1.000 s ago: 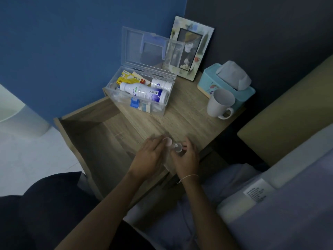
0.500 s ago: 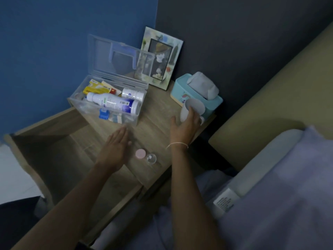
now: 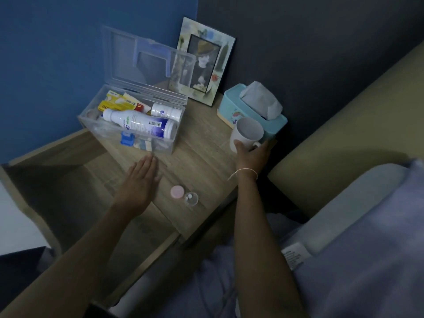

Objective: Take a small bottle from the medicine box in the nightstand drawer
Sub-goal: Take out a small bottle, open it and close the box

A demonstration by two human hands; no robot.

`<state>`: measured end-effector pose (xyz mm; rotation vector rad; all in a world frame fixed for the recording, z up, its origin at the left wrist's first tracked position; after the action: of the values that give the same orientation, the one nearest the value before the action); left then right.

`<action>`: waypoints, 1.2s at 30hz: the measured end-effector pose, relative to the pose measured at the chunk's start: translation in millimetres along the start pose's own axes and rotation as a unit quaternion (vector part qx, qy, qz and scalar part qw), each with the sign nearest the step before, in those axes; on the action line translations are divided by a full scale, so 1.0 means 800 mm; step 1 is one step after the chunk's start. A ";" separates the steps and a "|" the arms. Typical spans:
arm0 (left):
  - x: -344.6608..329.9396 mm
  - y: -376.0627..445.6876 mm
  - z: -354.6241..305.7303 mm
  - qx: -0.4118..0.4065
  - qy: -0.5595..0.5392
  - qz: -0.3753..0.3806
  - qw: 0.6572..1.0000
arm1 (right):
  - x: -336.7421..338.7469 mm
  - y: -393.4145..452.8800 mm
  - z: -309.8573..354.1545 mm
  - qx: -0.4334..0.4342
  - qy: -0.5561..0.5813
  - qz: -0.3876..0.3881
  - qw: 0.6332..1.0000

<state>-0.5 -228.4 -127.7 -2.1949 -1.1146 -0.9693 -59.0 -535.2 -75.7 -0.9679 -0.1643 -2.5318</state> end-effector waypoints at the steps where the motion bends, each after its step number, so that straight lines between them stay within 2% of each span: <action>1: -0.001 0.000 -0.001 -0.003 0.003 -0.003 1.000 | -0.003 0.000 -0.003 -0.008 0.006 0.007 1.000; 12: -0.005 0.000 0.006 0.024 0.011 0.013 1.000 | 0.001 -0.041 -0.001 -0.005 0.041 -0.004 0.999; 22: -0.008 0.003 0.008 0.028 0.017 0.023 0.999 | -0.034 -0.141 0.040 0.132 0.018 0.102 0.986; 36: -0.012 0.004 0.012 0.014 0.025 0.015 0.999 | -0.024 -0.170 0.013 0.111 0.016 0.123 0.986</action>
<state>1.7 -228.0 -141.9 -2.1474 -1.0639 -0.9858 -97.4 -403.3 -75.1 -0.8055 -0.2921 -2.2469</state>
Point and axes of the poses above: each hand's wrist, its own y-axis towards the middle knuckle, its own x-axis out of the back of the hand, z = x × y, the point moved 9 cm from there along y, towards the middle knuckle, and after that the axes turned 14 degrees about -y, right-handed, at the moved point
